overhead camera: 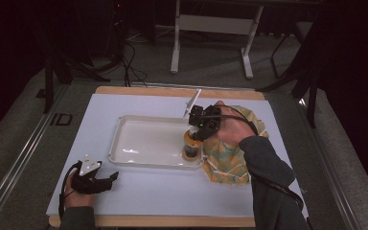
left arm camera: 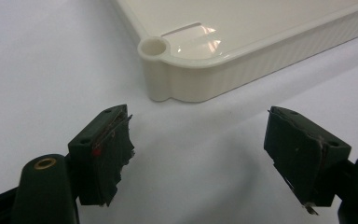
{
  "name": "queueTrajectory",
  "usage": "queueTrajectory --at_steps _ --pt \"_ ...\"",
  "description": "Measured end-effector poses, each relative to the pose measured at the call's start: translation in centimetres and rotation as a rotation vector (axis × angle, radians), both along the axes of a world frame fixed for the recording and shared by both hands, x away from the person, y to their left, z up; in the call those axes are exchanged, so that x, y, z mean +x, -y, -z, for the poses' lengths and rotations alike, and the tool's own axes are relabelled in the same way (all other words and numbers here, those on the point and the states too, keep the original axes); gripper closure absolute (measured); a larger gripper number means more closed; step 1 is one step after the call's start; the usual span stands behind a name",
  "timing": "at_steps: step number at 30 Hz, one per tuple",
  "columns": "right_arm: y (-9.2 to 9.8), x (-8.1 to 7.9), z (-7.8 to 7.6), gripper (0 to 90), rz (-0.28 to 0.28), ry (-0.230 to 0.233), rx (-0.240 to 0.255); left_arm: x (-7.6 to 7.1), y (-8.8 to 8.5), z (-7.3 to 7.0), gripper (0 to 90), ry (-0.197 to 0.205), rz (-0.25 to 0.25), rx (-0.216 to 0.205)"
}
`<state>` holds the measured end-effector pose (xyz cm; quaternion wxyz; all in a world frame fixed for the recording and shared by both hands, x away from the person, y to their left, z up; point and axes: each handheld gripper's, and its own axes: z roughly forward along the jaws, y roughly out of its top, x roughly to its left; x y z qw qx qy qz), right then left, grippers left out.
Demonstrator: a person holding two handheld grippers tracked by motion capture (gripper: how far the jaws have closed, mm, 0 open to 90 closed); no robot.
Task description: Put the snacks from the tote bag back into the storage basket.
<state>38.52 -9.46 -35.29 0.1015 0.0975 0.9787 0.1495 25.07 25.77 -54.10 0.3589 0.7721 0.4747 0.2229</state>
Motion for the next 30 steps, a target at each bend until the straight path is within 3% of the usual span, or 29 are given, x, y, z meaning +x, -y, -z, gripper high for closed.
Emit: queueTrajectory --at_steps 30 --pt "0.53 -0.87 0.72 58.8 0.009 -0.033 0.0 -0.01 -0.02 0.01 23.1 0.002 0.001 -0.004"
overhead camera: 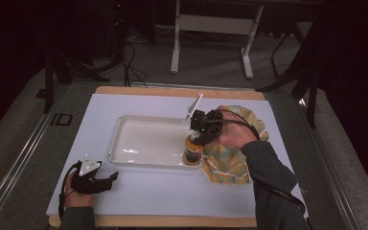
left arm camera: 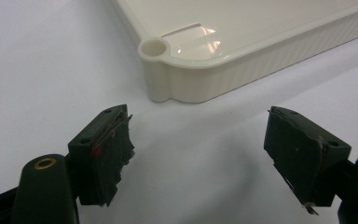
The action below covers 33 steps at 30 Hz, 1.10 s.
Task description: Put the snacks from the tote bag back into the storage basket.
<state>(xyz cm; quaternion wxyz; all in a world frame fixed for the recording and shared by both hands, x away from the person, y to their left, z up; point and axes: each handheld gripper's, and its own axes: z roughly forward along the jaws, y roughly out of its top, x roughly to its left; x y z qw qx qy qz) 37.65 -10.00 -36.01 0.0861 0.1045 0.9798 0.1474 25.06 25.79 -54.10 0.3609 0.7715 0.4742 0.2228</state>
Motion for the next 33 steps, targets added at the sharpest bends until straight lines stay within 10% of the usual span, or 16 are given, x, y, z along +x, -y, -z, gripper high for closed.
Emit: queueTrajectory --at_steps 33 --pt "-0.74 -0.07 0.04 57.7 -0.005 -0.058 -0.024 0.02 0.05 0.01 23.0 -0.001 -0.001 0.004"
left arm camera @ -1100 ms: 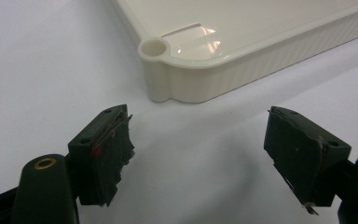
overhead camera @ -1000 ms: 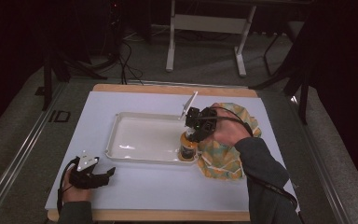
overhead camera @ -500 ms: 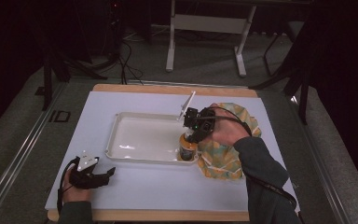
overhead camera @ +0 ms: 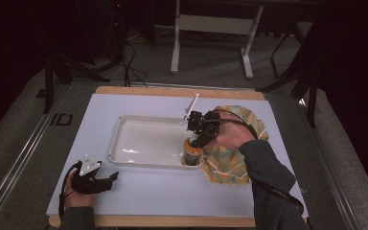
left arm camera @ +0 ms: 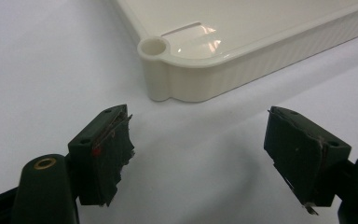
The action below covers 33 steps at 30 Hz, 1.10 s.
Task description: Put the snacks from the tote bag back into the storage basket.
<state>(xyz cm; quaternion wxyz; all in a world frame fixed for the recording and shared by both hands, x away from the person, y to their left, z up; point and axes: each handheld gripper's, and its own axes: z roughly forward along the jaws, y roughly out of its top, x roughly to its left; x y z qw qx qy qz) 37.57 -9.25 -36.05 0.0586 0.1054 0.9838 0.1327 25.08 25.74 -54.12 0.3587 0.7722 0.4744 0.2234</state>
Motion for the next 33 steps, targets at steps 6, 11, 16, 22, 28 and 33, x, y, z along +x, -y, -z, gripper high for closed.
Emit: queueTrajectory --at_steps 6,11,16,22,28,33 --pt "0.0 0.0 0.4 52.6 -0.001 -0.005 0.013 0.0 0.0 0.0 23.0 -0.001 0.0 0.001" --pt "0.1 0.2 0.7 48.6 -0.005 -0.01 0.033 0.0 0.0 0.0 23.0 -0.001 0.001 0.0" --pt "0.3 0.1 0.8 47.3 -0.004 -0.008 0.038 0.0 0.0 0.0 23.0 -0.002 0.0 0.0" --pt "0.7 0.2 0.7 45.2 0.005 -0.002 0.052 0.0 0.0 0.0 23.0 -0.003 0.0 0.0" --pt "1.3 0.1 0.7 44.5 0.004 0.001 0.061 0.0 0.0 0.0 23.0 -0.002 -0.001 0.001" --pt "1.7 -0.2 0.8 43.4 0.005 0.007 0.061 0.0 0.0 0.0 23.0 0.0 -0.002 0.0"
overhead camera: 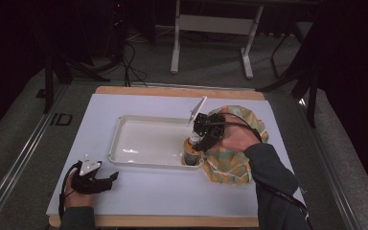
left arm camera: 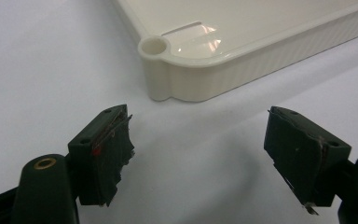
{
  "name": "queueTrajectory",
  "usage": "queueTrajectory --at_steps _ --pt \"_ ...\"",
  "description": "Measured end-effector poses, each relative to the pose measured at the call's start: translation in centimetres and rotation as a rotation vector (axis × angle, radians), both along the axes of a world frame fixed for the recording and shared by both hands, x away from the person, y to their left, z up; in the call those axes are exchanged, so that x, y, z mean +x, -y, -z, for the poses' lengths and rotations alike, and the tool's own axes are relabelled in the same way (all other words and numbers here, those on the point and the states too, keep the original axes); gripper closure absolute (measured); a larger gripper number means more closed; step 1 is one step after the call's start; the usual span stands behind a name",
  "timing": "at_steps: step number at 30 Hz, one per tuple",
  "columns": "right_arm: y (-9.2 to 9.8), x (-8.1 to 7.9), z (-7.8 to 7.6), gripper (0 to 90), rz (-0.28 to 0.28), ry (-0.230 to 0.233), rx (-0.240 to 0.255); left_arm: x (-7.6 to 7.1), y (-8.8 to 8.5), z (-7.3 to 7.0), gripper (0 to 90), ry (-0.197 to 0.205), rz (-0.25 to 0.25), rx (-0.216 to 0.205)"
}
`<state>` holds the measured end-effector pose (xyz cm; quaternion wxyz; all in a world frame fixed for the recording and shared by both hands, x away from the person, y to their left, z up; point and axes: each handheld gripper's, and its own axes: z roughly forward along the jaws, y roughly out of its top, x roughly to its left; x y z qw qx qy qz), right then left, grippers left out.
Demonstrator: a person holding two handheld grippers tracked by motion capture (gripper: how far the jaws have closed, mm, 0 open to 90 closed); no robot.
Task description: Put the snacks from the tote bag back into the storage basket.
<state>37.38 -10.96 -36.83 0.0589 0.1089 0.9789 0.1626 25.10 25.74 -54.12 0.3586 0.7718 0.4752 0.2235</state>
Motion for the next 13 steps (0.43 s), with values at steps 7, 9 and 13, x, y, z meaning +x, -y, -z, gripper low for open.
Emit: queueTrajectory --at_steps 7,9,13 --pt "1.1 -0.2 0.1 42.4 0.01 0.009 0.016 0.0 0.0 0.0 23.0 -0.001 -0.002 -0.002" --pt "1.6 -0.4 0.2 42.1 0.013 0.012 0.024 0.0 0.0 0.0 23.0 -0.001 -0.003 -0.002" --pt "3.2 -0.8 0.2 42.1 0.024 0.03 0.079 0.0 0.0 0.0 23.0 -0.004 -0.002 -0.005"
